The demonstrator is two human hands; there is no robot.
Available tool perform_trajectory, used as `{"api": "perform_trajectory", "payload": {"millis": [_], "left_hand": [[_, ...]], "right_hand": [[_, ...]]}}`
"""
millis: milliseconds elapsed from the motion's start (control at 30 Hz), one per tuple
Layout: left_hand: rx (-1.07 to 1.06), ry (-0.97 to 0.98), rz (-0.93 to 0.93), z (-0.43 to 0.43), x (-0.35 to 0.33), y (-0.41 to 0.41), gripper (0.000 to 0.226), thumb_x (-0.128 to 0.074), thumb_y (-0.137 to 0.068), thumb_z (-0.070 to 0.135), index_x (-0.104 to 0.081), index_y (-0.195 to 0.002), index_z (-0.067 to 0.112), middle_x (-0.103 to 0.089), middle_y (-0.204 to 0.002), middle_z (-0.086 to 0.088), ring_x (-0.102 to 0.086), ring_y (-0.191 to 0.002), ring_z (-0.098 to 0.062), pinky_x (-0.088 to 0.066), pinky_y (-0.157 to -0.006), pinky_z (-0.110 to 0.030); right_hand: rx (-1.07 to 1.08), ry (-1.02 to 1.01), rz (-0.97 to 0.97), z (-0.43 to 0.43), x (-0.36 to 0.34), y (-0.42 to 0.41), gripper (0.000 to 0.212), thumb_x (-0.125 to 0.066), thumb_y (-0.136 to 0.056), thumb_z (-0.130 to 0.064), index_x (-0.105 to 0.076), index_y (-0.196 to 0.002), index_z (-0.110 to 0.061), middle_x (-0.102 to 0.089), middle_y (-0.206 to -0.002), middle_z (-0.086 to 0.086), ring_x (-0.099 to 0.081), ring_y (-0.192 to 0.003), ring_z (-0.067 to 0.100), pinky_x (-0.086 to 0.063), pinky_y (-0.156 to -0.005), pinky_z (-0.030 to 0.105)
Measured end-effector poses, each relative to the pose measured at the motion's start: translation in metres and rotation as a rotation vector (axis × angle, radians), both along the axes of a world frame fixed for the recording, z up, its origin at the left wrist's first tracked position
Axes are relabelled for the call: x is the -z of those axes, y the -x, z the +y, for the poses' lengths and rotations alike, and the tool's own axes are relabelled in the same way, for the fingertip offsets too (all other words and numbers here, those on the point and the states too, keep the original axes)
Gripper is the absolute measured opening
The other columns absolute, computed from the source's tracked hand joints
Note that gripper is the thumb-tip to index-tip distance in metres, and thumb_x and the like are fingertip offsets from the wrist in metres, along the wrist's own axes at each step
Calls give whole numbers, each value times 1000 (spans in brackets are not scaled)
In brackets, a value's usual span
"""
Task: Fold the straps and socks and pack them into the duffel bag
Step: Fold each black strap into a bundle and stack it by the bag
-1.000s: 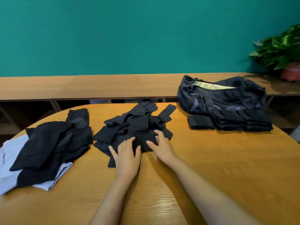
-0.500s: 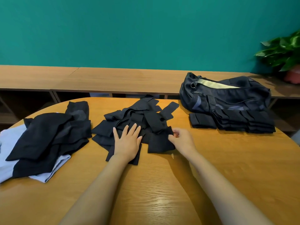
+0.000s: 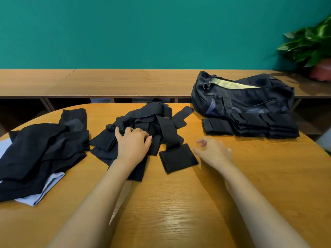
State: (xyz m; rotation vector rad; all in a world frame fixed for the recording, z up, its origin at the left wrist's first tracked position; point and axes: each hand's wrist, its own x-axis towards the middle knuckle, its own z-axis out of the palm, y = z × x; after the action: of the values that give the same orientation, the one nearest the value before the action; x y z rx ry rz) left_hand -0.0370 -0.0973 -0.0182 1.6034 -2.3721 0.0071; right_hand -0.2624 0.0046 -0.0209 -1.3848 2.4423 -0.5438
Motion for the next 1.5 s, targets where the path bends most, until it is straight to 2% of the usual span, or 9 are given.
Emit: {"api": "perform_trajectory", "payload": {"millis": [133,333,533,800,1000,1100,1233,1367,1500], "left_hand": [[13,82,104,-23,-17,8,25,-47,-99,36,-70,-104,27,-66,-111,7,-47,-120,-21,-8,-113,-53],[71,-7,135,-68,-19,33,30,-45,-102,29,-60,-126,25,-53,-137,6,-36,-133,-19,-5,-116,-55],[115,-114,40,-89,9,53,47,-28,-106,31,-26,-152,23,-28,-157,7,-14,-148,-15,11,-115,-56],[80,-129,-48,-87,45,47,44,-21,-106,30,-34,-147,23,-33,-156,7,-22,-146,-14,13,-116,-55],[32,-128,-107,-87,42,53,45,-20,-106,29,-30,-150,21,-28,-158,6,-19,-147,-16,13,-114,-58],[4,-140,-32,-85,41,53,44,-21,-107,27,-32,-149,21,-32,-156,4,-19,-147,-16,14,-114,-58],[-6,15,323,-53,27,61,42,-30,-105,24,-40,-146,20,-38,-153,1,-21,-147,-16,13,-116,-54],[274,176,421,34,20,70,38,-34,-101,30,-57,-131,24,-49,-142,7,-33,-140,-11,12,-119,-45],[548,-44,329,115,44,68,30,-40,-99,34,-63,-117,34,-56,-128,20,-41,-131,-1,19,-117,-37]], "right_hand": [[-51,94,-37,-44,-11,-12,33,-47,-97,-51,-58,-122,-33,-61,-116,-11,-46,-120,19,-31,-97,42],[-74,74,-76,-120,-17,-30,42,-35,-99,-56,-56,-122,-28,-64,-115,-3,-50,-118,26,-30,-96,45],[-24,162,-449,-156,-5,-38,35,-67,-89,-44,-61,-117,-26,-60,-115,-3,-53,-117,22,-40,-103,49],[-117,359,-431,-75,-2,-23,19,-64,-92,-10,-76,-103,-20,-68,-98,-14,-56,-90,-4,-37,-74,1],[-4,423,-558,5,-14,22,20,-65,-92,-15,-75,-99,-31,-66,-96,-27,-56,-94,-15,-43,-79,11],[-28,261,-435,20,-6,35,20,-67,-91,-20,-73,-106,-32,-66,-104,-21,-57,-97,-3,-42,-80,12],[-84,-151,43,37,5,38,38,-61,-93,-40,-54,-130,-44,-47,-138,-11,-42,-128,18,-34,-103,43],[-78,-134,64,64,8,28,49,-50,-97,-48,-38,-144,-43,-24,-158,-8,-24,-142,23,-26,-112,44],[-33,1,100,96,20,16,51,-38,-102,-47,-29,-150,-34,-25,-158,-8,-27,-140,19,-27,-113,38]]}}
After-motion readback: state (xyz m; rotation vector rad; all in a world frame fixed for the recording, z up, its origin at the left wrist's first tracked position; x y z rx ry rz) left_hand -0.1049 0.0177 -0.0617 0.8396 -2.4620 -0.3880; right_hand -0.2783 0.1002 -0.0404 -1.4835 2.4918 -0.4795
